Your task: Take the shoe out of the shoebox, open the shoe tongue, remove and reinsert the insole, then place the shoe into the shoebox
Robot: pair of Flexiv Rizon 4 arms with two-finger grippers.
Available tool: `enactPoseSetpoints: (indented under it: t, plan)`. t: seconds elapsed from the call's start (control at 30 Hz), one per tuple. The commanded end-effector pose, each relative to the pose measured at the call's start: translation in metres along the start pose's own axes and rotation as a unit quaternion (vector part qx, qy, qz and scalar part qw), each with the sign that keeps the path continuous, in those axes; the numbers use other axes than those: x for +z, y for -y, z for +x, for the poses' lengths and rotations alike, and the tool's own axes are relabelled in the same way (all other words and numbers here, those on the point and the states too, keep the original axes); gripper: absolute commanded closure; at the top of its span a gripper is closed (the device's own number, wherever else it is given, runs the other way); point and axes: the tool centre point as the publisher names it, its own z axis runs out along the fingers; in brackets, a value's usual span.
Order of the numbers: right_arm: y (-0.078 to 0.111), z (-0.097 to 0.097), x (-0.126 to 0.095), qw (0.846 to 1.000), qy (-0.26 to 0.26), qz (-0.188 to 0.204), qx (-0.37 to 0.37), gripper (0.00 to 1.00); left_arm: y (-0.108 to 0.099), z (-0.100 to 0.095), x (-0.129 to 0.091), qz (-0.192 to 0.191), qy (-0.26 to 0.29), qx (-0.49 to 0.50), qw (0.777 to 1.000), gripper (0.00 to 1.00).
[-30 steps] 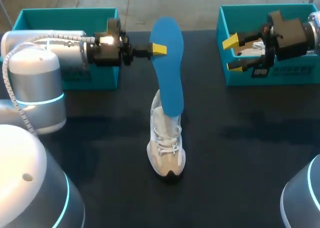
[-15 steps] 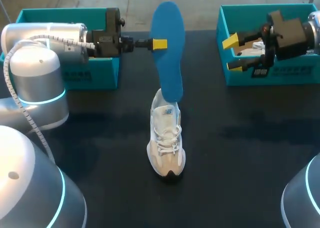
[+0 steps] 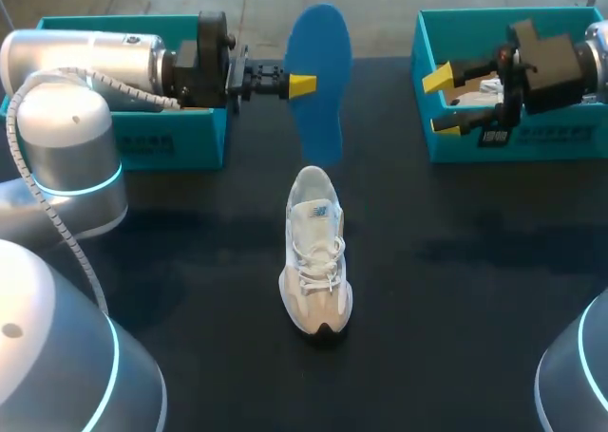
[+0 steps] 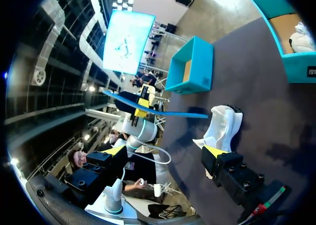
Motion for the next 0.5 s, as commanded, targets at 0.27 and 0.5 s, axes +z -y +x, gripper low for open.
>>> enactPoseSetpoints:
  t: [0.27,0.5]
  plan:
    - [-0.0004,0.0000,0.0014,1.000,0.001,0.000,0.000,0.00,0.0005,0.0074,-0.0027,-0.024,0.002,0.467,0.884,1.00]
    - [-0.0004,0.0000,0.0014,1.000,0.001,0.000,0.000,0.00,-0.0043,0.0023,-0.0021,-0.038,0.015,0.601,0.798,1.00]
